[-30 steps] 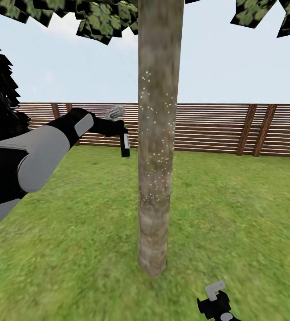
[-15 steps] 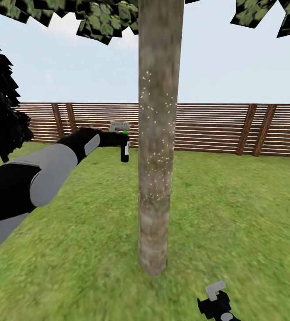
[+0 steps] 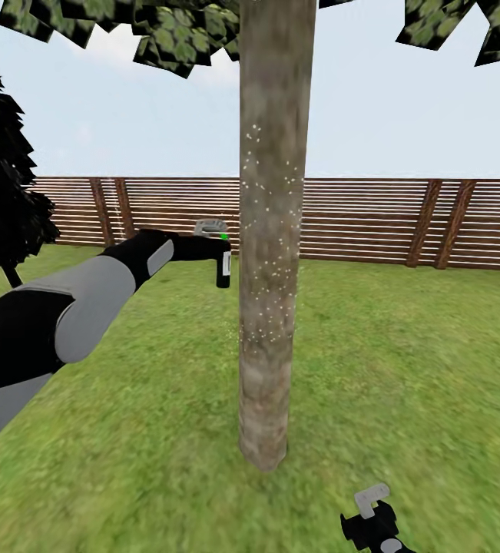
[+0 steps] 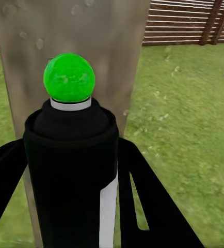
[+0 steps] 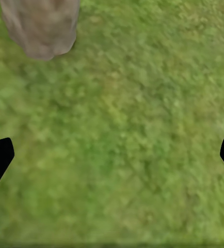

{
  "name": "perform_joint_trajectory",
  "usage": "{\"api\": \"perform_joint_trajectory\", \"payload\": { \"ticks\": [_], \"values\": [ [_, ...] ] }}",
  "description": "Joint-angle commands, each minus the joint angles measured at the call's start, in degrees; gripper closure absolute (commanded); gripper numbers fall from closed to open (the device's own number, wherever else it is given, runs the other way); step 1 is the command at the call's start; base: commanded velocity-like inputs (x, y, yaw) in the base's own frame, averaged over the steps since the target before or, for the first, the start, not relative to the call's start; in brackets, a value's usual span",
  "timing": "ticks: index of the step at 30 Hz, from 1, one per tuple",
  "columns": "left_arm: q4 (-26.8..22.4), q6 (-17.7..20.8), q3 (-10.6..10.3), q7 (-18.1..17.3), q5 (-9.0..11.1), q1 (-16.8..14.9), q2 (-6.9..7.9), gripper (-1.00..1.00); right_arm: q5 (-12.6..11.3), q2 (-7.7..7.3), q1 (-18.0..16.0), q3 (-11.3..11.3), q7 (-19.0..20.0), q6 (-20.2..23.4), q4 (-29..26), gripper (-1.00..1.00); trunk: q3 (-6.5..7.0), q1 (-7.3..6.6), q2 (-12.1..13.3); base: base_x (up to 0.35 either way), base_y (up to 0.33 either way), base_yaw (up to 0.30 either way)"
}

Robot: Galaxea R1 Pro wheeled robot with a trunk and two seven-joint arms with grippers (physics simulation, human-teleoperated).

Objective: In the garden, pick up the pesticide atomizer on the floor and spray pesticide onto both trees until each tree trunk is fully covered.

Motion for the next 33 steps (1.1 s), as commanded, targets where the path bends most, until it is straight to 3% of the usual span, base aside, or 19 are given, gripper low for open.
{"api": "perform_joint_trajectory", "payload": {
  "ticks": [1,8,14,17,19,23,30,33],
  "values": [
    [-0.01,0.0,0.14,-0.08,0.04,0.0,0.01,1.0,-0.02,0.0,0.0,0.0,0.0,0.0,0.0,-1.0,0.0,0.0,0.0,-0.083,0.0,0.0],
    [-0.01,0.0,0.09,-0.17,0.03,0.27,-0.01,1.0,0.0,0.04,0.0,0.0,0.0,0.0,0.0,-1.0,0.0,0.0,0.0,-0.128,0.0,0.0],
    [-0.01,-0.26,0.14,-3.39,0.02,2.47,-0.03,1.0,0.01,0.07,0.0,0.0,0.0,0.0,0.0,-1.0,0.0,0.0,0.0,-0.009,0.0,0.0],
    [-0.01,-5.6,0.17,-3.31,-0.06,5.38,0.08,1.0,0.01,0.07,0.0,0.0,0.0,0.0,0.0,-1.0,0.0,0.0,0.0,0.0,0.0,0.0],
    [-0.01,-6.54,0.17,-3.21,-0.06,6.35,0.1,1.0,0.01,0.04,0.0,0.0,0.0,0.0,0.0,-1.0,0.0,0.0,0.0,0.0,0.0,0.0],
    [-0.01,-7.17,0.17,0.34,-0.08,9.1,0.16,1.0,0.01,0.07,0.0,0.0,0.0,0.0,0.0,-1.0,0.0,0.0,0.0,0.0,0.0,0.0],
    [-0.01,-8.75,0.17,2.25,-0.08,11.91,0.36,1.0,0.01,0.07,0.0,0.0,0.0,0.0,0.0,-1.0,0.0,0.0,0.0,0.0,0.0,0.0],
    [-0.01,-9.64,0.17,5.38,-0.08,13.64,0.41,1.0,0.01,0.09,0.0,0.0,0.0,0.0,0.0,-1.0,0.0,0.0,0.0,0.0,0.0,0.0]
  ]
}}
